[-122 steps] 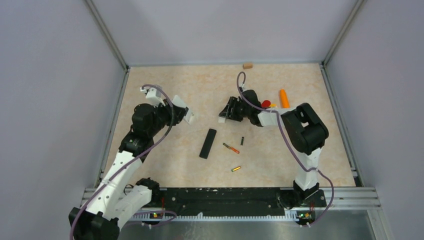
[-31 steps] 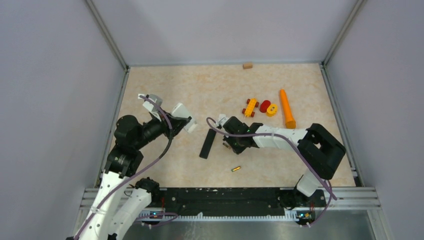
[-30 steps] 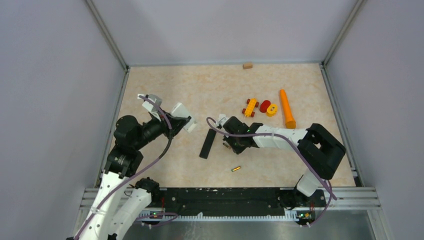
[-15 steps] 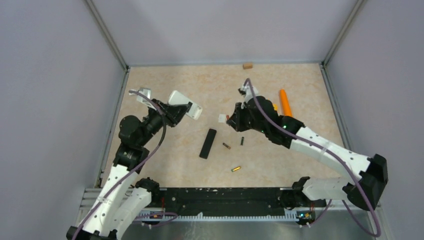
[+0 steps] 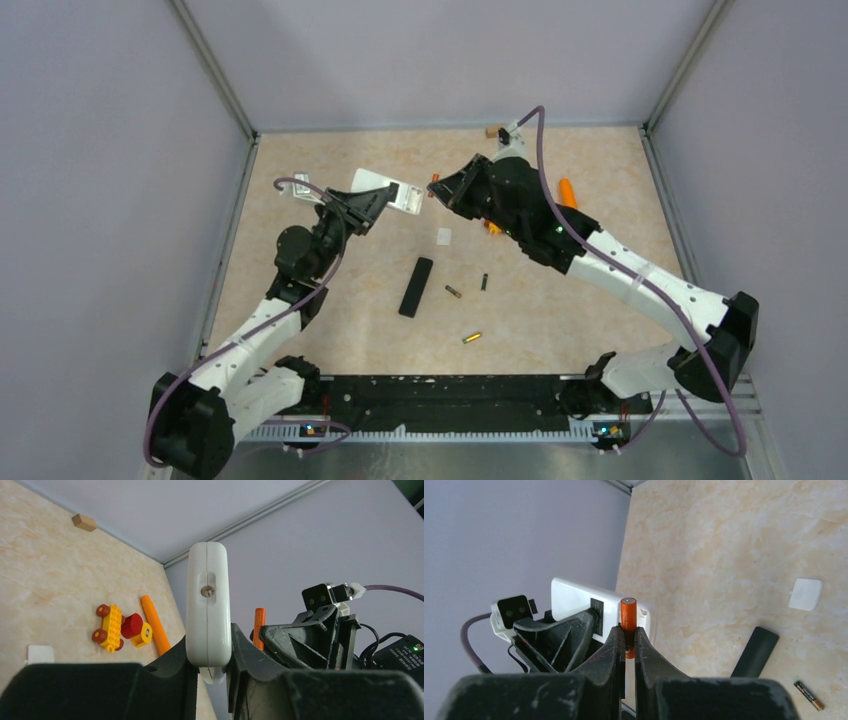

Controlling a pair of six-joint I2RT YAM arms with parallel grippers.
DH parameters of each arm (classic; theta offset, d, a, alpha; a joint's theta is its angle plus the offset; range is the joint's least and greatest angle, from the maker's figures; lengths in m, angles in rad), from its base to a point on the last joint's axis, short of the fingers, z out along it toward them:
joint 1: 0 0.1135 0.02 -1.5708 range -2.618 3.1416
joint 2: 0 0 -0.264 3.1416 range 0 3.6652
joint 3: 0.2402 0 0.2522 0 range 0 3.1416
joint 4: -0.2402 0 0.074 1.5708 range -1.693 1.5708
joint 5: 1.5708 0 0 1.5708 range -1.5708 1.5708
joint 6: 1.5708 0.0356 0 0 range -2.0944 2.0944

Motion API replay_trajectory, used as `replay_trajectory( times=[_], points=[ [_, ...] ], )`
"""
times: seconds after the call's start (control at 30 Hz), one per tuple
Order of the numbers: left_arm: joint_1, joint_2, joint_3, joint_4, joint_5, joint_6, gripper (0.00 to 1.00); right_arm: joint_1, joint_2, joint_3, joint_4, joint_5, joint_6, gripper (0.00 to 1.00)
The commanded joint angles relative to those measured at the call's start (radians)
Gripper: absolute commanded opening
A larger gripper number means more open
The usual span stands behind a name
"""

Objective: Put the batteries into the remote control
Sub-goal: Load the battery into the remote control.

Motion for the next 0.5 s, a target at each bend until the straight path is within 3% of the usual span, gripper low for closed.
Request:
replay_trajectory(
  times=[0.0, 0.47],
  points=[
    [-0.024, 0.031, -0.042, 0.252, -0.103, -0.105, 0.0, 0.027, 0.059, 0.116, -0.02, 0.105, 0.036, 0.0],
    [-0.046, 0.073, -0.115, 0.478, -0.171, -0.115, 0.0, 0.1, 0.237, 0.392, -0.254, 0.234, -0.018, 0.02]
  ],
)
